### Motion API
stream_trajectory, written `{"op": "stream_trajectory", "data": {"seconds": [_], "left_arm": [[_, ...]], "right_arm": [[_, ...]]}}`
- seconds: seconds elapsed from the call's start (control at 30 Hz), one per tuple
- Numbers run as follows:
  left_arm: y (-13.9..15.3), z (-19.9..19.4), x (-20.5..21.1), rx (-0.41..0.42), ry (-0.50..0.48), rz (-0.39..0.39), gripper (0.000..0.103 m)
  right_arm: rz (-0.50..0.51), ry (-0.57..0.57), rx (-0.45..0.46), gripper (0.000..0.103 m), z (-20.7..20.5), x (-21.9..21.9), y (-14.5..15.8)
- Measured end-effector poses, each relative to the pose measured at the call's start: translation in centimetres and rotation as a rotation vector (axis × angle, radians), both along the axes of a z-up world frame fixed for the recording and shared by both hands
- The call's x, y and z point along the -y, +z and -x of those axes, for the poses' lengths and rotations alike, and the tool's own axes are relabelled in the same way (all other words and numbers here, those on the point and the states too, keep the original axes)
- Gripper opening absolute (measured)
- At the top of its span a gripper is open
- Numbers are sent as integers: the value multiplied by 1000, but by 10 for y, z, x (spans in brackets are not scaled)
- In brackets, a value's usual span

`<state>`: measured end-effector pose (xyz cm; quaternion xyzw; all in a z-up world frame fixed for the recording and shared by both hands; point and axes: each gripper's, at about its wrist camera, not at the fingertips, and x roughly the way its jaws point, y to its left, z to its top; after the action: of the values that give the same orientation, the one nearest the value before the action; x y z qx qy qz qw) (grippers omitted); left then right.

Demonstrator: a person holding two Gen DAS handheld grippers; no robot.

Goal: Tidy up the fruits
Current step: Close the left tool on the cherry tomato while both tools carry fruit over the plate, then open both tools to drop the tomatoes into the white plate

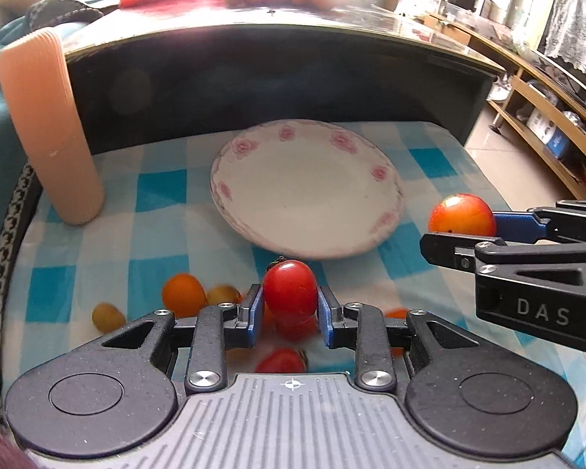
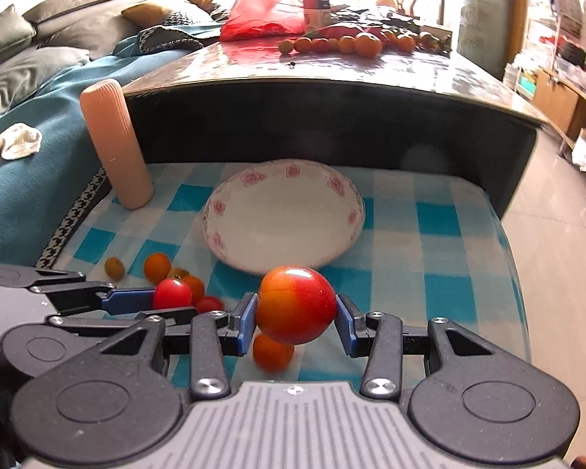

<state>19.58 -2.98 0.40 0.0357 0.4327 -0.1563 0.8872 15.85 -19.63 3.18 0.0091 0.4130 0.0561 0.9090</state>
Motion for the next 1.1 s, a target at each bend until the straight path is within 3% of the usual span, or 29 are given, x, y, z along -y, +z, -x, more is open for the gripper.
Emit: {"op": "stream_trajectory", "data": {"seconds": [0.3, 0.73, 1.1], "left_arm": [[-4, -30, 10, 19, -10, -24, 37], [-12, -42, 12, 23, -1, -40, 38], [-13, -46, 8, 19, 26, -43, 50]], "right_arm": [[9, 3, 0, 57, -53, 8, -19], [37, 48, 1, 57, -79, 3, -38], [31, 42, -14, 58, -85, 6, -44]]}}
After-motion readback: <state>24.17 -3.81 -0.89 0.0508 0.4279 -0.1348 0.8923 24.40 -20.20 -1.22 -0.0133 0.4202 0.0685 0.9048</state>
